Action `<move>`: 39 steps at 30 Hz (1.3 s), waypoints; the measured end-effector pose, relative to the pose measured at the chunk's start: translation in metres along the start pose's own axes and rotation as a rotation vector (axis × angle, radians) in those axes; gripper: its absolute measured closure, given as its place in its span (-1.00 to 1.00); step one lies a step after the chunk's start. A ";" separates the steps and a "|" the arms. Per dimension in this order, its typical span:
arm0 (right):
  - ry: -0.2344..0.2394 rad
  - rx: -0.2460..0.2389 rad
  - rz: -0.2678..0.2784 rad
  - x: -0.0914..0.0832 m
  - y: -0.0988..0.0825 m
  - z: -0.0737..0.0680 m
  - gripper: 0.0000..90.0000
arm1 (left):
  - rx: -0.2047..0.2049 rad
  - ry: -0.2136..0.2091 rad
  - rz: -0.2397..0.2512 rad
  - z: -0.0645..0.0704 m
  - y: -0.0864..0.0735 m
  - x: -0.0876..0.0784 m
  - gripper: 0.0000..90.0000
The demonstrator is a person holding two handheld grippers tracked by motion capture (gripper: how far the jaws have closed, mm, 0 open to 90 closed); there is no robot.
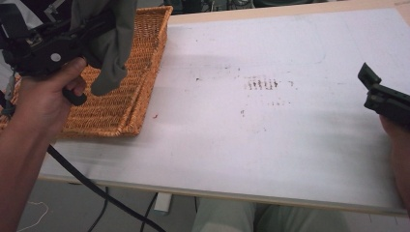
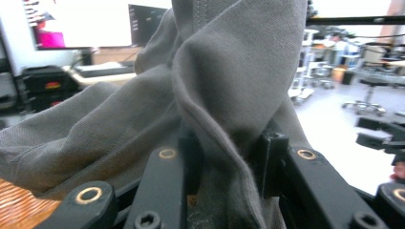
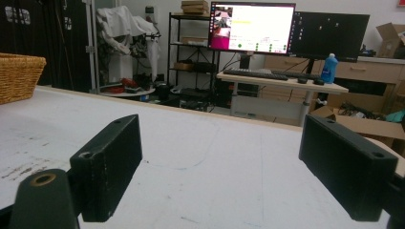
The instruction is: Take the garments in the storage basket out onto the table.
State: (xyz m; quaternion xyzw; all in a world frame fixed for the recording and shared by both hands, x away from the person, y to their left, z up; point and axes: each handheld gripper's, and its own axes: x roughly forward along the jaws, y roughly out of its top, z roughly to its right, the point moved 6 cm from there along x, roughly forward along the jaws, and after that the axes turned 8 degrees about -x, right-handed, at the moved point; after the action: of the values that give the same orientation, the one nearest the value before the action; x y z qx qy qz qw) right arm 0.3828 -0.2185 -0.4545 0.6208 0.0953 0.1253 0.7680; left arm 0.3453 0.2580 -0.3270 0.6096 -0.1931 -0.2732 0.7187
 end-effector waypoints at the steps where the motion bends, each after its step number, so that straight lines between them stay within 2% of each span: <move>1: 0.000 0.000 -0.001 0.000 0.000 0.000 -0.67 | 0.002 -0.015 0.000 0.005 0.001 0.004 0.57; 5: 0.000 0.000 0.000 0.000 0.000 0.000 -0.68 | 0.015 -0.072 -0.008 0.024 0.002 0.023 0.57; 6: 0.000 0.000 0.000 0.000 0.000 0.000 -0.67 | 0.022 -0.098 -0.016 0.033 0.001 0.032 0.57; 7: 0.000 0.000 0.000 0.000 0.000 0.000 -0.67 | 0.022 -0.098 -0.016 0.033 0.001 0.032 0.56; 10: 0.001 0.001 -0.001 0.000 0.000 0.000 -0.67 | 0.031 -0.153 -0.031 0.053 -0.004 0.054 0.56; 12: 0.001 0.003 0.002 0.000 0.000 0.000 -0.68 | 0.033 -0.174 -0.037 0.061 -0.007 0.064 0.56; 13: 0.001 0.003 0.002 0.000 0.000 0.000 -0.68 | 0.033 -0.174 -0.037 0.061 -0.007 0.064 0.56; 15: -0.002 0.008 0.003 0.000 0.000 0.001 -0.68 | 0.033 -0.204 -0.049 0.073 -0.013 0.080 0.56; 16: -0.002 0.008 0.003 0.000 0.000 0.001 -0.68 | 0.033 -0.204 -0.049 0.073 -0.013 0.080 0.56; 19: -0.001 0.006 0.002 0.000 0.000 0.001 -0.67 | 0.030 -0.233 -0.065 0.084 -0.022 0.095 0.56; 20: -0.001 0.007 0.002 0.000 0.000 0.001 -0.68 | 0.029 -0.245 -0.082 0.091 -0.029 0.105 0.56; 21: -0.001 0.008 0.002 0.000 0.000 0.001 -0.67 | 0.029 -0.245 -0.082 0.091 -0.029 0.105 0.56; 23: -0.001 0.011 0.004 0.000 0.000 0.001 -0.68 | 0.022 -0.254 -0.110 0.100 -0.044 0.120 0.56; 24: -0.001 0.011 0.004 0.000 0.000 0.001 -0.68 | 0.022 -0.254 -0.110 0.100 -0.044 0.120 0.56; 29: -0.001 0.014 0.003 0.000 0.000 0.002 -0.67 | 0.016 -0.257 -0.154 0.112 -0.069 0.143 0.56; 31: -0.001 0.015 0.003 0.000 0.000 0.002 -0.67 | 0.010 -0.250 -0.179 0.114 -0.081 0.151 0.56; 32: -0.001 0.018 0.004 -0.001 0.000 0.002 -0.67 | 0.001 -0.245 -0.199 0.115 -0.092 0.158 0.56; 33: -0.001 0.018 0.004 -0.001 0.000 0.002 -0.67 | 0.001 -0.245 -0.199 0.115 -0.092 0.158 0.56; 36: -0.001 0.021 0.005 -0.001 0.000 0.002 -0.67 | -0.004 -0.231 -0.235 0.116 -0.109 0.167 0.56; 37: 0.000 0.021 0.004 0.000 0.000 0.002 -0.67 | -0.011 -0.221 -0.246 0.116 -0.114 0.170 0.55; 38: 0.000 0.022 0.004 0.000 0.000 0.002 -0.67 | -0.015 -0.195 -0.276 0.113 -0.126 0.175 0.55; 39: 0.000 0.022 0.004 0.000 0.000 0.002 -0.67 | -0.015 -0.195 -0.276 0.113 -0.126 0.175 0.54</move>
State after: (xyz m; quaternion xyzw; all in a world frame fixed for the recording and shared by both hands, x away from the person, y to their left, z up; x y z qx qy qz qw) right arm 0.3831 -0.2206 -0.4544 0.6295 0.0954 0.1260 0.7608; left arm 0.3919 0.0472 -0.4401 0.5956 -0.1743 -0.4285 0.6568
